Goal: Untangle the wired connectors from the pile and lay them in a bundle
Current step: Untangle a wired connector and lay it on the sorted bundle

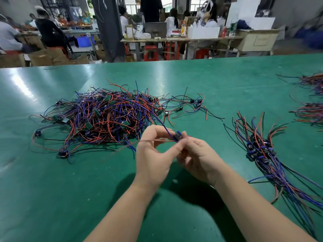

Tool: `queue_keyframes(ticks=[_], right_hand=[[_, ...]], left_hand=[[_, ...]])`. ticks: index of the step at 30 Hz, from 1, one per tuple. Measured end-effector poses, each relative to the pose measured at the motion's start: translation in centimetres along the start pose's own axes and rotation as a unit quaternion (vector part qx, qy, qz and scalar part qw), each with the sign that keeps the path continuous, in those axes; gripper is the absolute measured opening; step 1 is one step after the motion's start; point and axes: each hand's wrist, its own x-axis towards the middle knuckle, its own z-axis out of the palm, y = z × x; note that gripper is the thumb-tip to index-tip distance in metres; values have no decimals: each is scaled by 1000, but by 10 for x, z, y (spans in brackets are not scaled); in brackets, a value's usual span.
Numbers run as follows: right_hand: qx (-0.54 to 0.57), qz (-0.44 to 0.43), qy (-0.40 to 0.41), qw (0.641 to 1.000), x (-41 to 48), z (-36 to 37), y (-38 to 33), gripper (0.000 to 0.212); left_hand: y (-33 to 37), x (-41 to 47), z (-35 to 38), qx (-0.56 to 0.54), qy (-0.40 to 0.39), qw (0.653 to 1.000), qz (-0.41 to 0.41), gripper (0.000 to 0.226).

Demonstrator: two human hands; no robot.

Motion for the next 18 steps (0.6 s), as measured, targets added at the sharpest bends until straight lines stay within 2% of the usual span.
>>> queue_keyframes(ticks=[2,4,6,8,9,11,13,14,16,18], right_hand=[[24,-5,12,1000,0,-1,-5,30],[14,-9,18,1000,-2,-3,-12,24],[-5,-29,39,999,-3,-6,-19,22],[-34,-57,69,995,-3,-13,-25,20],[-50,-67,81,993,-3,-17,-29,19],[-93,-67,85,990,-6,-23,-34,18],[-140,-49,53,988,-8,-25,-35,16],[-168,-42,33,984,-9,-25,-34,14],[-247,-44,16,968,-8,-28,-29,19],[-325,-54,24,944,-7,-29,-26,26]], left_hand=[[-1,-4,0,111,-11,993,46,27],[2,-5,-1,129,-44,990,44,25],[5,-3,-3,148,-113,981,60,24],[8,-2,-5,151,-189,968,65,37],[9,-2,-5,125,-206,970,30,42],[10,-4,-2,20,-190,976,-102,39],[10,-5,3,-100,-170,949,-245,13],[10,-6,5,-121,-171,934,-289,8],[5,-8,7,-116,-180,916,-339,21],[3,-9,8,-96,-172,910,-365,11]])
